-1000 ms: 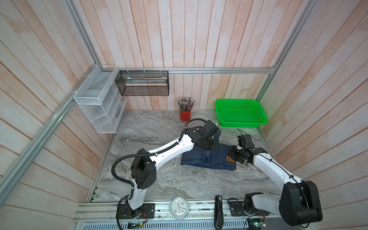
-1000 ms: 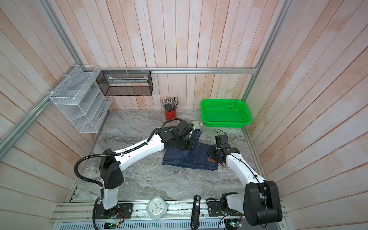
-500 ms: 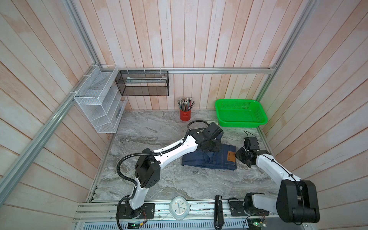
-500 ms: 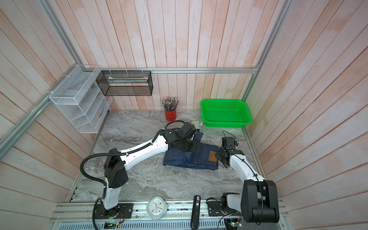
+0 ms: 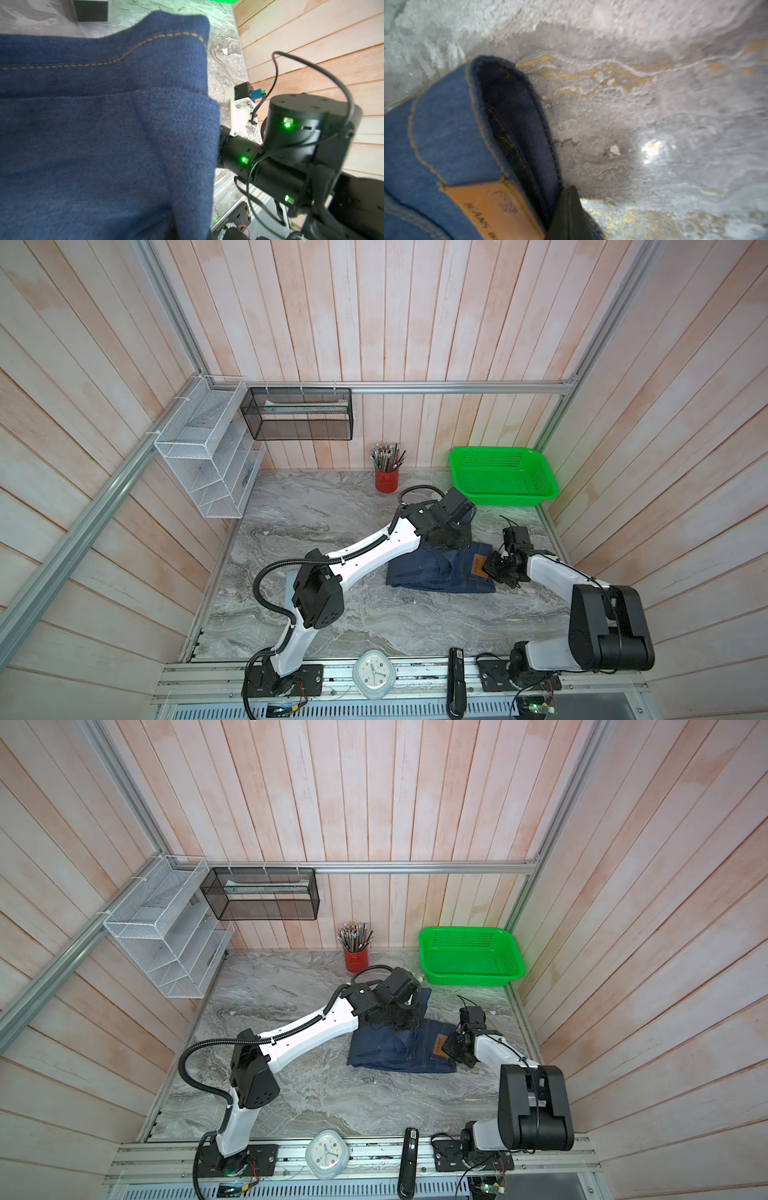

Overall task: Fold and stack the trousers
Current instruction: Fold the trousers at the center of the table.

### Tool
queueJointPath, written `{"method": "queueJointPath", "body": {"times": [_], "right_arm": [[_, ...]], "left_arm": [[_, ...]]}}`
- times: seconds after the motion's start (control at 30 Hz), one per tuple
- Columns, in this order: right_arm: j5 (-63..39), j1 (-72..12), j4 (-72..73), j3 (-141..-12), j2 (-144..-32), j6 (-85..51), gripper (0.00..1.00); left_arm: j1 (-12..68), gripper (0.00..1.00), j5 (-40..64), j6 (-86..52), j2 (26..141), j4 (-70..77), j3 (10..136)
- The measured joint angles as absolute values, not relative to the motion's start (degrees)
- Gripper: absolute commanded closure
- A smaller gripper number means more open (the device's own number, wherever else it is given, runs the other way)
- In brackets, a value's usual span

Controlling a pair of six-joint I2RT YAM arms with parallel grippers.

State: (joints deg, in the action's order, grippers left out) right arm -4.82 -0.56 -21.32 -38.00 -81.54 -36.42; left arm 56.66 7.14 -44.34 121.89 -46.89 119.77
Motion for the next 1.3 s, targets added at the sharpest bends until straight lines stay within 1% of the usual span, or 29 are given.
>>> {"method": "queueJointPath", "body": {"times": [0.4,0.83,0.87,0.9,0.97,1.0,1.1,1.13,1.17,1.3], "right_arm": [[-7.68,-0.36,-21.52,-37.17,-77.58,-36.4,0.96],[-8.93,0.49,-21.52,-37.17,-77.32,-36.4,0.96],[-8.93,0.51,-21.52,-37.17,-77.32,-36.4,0.96],[-8.93,0.54,-21.52,-37.17,-77.28,-36.4,0.96],[-8.93,0.6,-21.69,-37.17,-76.97,-36.4,0.96],[-8.93,0.69,-21.89,-37.17,-76.71,-36.4,0.95],[-8.67,1.54,-23.11,-37.19,-75.09,-36.4,0.9],[-8.47,1.69,-23.7,-37.36,-74.43,-36.36,0.87],[-8.14,1.87,-24.53,-37.67,-73.73,-36.34,0.84],[-6.57,2.66,-27.53,-40.1,-70.89,-36.25,0.71]], "left_arm": [[57.71,1.0,10.52,-46.61,133.4,-47.64,129.69],[58.57,1.0,13.34,-49.32,140.03,-47.11,134.96],[58.54,0.95,13.54,-49.45,140.51,-47.0,135.26],[58.52,0.88,13.69,-49.58,140.94,-46.94,135.48],[58.52,0.65,14.17,-49.91,141.67,-46.59,135.61],[58.52,0.58,14.46,-50.15,141.82,-46.41,135.61],[58.28,0.43,14.59,-49.87,141.86,-45.91,135.55],[58.22,0.36,14.48,-49.76,141.71,-44.93,135.33],[58.15,0.32,14.37,-49.52,141.25,-43.92,134.63],[57.93,0.27,14.74,-48.1,137.56,-39.97,130.1]]}}
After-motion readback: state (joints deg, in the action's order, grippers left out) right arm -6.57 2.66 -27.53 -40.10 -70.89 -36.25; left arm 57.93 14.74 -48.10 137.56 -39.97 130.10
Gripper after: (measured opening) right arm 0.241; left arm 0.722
